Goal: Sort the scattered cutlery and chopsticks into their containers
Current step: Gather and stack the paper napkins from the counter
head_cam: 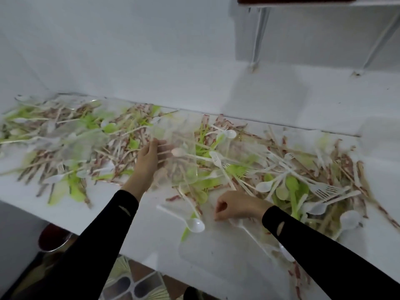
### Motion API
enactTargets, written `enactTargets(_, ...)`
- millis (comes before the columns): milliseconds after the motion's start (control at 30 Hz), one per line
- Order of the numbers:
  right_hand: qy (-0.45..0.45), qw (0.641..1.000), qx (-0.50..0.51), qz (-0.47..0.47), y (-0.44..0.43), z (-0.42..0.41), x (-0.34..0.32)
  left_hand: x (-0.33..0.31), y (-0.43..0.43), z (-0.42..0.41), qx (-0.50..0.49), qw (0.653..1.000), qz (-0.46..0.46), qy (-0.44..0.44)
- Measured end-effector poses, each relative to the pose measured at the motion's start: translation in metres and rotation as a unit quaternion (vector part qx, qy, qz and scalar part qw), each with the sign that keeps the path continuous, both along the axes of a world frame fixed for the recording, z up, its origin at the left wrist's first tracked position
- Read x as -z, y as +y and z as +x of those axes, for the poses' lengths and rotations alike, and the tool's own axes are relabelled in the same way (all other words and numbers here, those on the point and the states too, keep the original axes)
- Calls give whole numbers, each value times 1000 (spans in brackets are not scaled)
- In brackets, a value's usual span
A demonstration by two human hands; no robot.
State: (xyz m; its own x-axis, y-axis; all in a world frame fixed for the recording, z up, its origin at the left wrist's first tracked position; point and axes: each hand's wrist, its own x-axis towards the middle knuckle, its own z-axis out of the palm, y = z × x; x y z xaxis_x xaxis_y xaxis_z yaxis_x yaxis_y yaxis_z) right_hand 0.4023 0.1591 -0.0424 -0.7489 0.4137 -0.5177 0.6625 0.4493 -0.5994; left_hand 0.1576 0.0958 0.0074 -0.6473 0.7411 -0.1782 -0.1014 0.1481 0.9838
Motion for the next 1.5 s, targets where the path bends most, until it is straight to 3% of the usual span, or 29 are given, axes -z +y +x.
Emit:
enactTargets(300,25,991,72,109,-22,-1,19,9,17,-22,93,995,-10,18)
enactTargets(433,103,981,154,50,-31,5,2,10,26,-27,108,994,2,10)
enactTargets(600,122,967,221,28,-24,23,-34,7,35,-26,114,993,-1,-29)
enactTargets(733,118,938,307,106,2,42,-53,10,35,-27,117,992,12,-44)
enactTargets(800,98,908,355,200,17,49,-65,9,33,-30,114,992,21,-50)
enactTargets(867,142,868,416,232,29,50,-79,8,30,-33,115,992,30,-53)
enactTargets(967,318,797,497,131,38,33,-98,4,25,-33,127,990,39,-55)
enactTargets(1033,380,765,515,67,41,12,-103,0,25,-28,145,986,41,-64)
enactTargets(1233,378,764,522,-30,41,-51,-82,-21,28,-2,169,976,39,-132)
enactTargets(1367,385,767,512,-39,34,-79,-65,-22,23,17,168,976,65,-119)
enactTargets(1500,382,767,504,-105,31,-82,-53,-14,21,23,129,983,95,-90)
